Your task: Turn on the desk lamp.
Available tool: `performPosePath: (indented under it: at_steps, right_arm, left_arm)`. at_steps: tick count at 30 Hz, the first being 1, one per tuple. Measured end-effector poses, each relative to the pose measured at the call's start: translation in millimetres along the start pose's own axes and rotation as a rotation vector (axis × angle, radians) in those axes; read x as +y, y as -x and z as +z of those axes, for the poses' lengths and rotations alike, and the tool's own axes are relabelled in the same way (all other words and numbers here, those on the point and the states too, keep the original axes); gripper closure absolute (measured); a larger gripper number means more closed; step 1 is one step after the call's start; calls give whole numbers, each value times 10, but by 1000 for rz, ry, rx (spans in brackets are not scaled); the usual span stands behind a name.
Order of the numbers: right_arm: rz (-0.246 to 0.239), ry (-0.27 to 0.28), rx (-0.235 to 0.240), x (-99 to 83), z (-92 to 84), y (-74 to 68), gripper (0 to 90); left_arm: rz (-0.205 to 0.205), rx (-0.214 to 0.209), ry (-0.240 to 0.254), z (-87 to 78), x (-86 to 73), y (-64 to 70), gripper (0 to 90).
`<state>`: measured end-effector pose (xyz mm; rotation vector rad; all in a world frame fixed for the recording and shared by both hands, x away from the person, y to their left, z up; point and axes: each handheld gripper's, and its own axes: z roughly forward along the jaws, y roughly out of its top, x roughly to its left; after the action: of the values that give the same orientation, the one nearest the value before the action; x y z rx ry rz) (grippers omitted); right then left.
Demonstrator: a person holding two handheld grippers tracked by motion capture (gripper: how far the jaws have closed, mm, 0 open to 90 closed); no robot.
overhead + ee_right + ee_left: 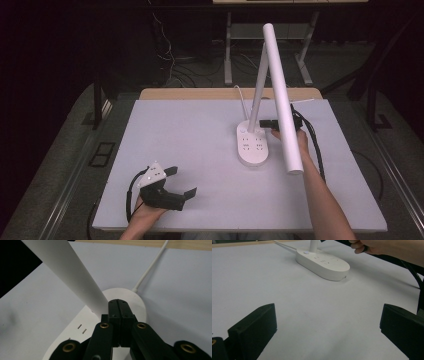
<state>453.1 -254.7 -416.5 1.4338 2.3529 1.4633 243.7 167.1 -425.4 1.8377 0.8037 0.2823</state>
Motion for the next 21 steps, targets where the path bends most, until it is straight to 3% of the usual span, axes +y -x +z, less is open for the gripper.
performPosePath:
  at_steps: [18, 21]
  right_arm:
    - [15, -34, 2, -86, 189, 92, 896]
    - [-4, -33, -12, -86, 193, 74, 896]
  left_arm:
    - [1, -1, 2, -14, 2, -9, 0]
    - [1, -2, 4, -14, 3, -5, 0]
